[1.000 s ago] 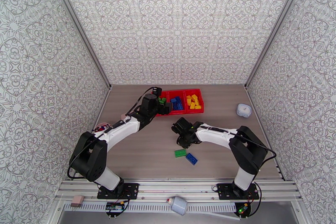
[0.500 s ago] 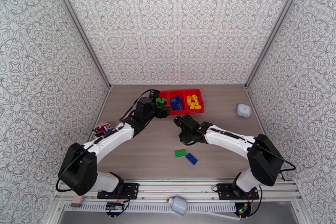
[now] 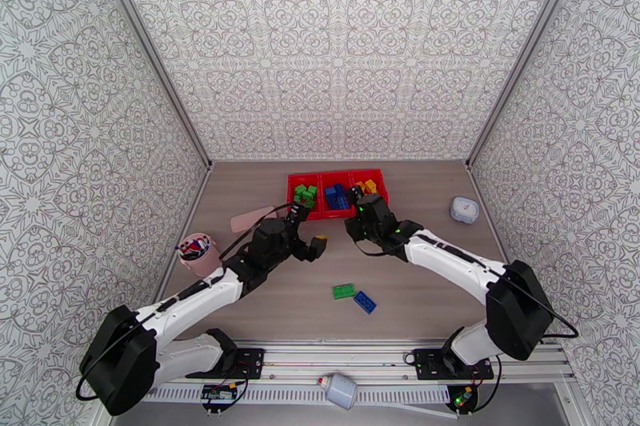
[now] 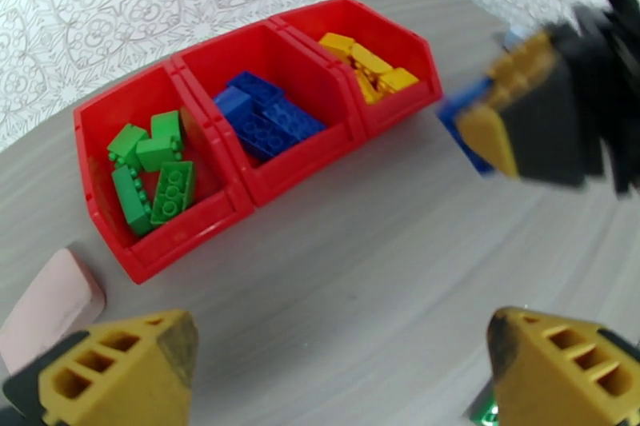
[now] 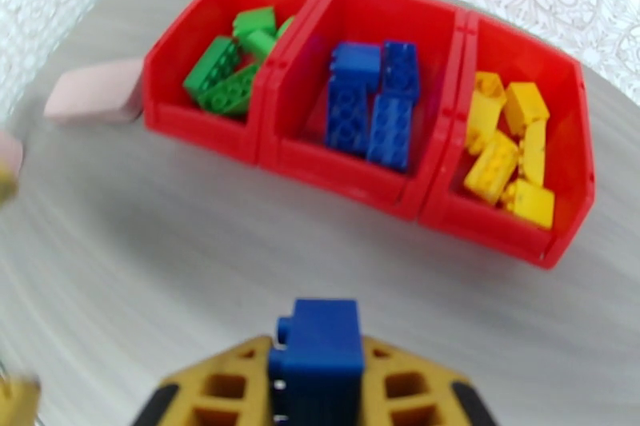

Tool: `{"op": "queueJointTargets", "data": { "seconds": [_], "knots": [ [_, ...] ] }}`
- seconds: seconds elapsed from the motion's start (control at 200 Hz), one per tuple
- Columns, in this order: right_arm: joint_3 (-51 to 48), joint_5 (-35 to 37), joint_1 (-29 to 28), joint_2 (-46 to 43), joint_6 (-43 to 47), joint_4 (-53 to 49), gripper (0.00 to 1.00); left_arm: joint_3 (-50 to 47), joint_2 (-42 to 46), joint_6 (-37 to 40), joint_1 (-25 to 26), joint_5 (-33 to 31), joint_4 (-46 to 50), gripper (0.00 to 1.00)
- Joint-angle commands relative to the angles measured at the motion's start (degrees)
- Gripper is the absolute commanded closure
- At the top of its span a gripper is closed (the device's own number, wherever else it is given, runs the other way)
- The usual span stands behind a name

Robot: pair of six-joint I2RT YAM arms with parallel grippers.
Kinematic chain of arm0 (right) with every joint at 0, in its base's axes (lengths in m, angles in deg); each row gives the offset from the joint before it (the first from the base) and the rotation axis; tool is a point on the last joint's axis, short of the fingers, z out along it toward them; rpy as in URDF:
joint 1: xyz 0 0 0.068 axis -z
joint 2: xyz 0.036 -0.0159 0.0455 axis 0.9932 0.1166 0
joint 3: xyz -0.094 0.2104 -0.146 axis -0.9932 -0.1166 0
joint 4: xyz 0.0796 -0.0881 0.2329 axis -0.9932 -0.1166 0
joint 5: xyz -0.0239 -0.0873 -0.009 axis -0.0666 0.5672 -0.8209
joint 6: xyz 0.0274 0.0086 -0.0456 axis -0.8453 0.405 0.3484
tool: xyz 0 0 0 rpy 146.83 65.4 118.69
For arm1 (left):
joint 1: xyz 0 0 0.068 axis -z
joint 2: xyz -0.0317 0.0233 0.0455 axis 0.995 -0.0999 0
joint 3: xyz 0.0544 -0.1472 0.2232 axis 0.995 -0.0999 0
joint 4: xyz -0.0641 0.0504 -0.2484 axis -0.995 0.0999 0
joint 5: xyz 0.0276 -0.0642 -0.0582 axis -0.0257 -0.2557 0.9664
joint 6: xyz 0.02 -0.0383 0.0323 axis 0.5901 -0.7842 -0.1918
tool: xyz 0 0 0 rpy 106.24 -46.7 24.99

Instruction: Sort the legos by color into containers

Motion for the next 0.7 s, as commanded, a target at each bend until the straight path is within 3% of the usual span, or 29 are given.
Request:
{"op": "queueJointTargets", "data": {
  "seconds": [0.0, 0.28, 0.695],
  "knots": [
    [5.16, -2.15, 1.76, 4.73, -0.36, 2.96, 0.84, -3.74, 3.07, 5.61, 1.78, 3.90, -3.45, 0.00],
    [20.62, 0.76, 5.42, 19.40, 0.84, -0.54, 0.85, -8.69, 4.83, 13.97, 6.82, 6.52, -5.92, 0.00],
    [41.05, 5.40, 7.49, 35.99, 2.56, -8.94, 0.84, -8.37, 2.48, 15.24, 8.29, 5.74, -5.48, 0.00]
  ]
}}
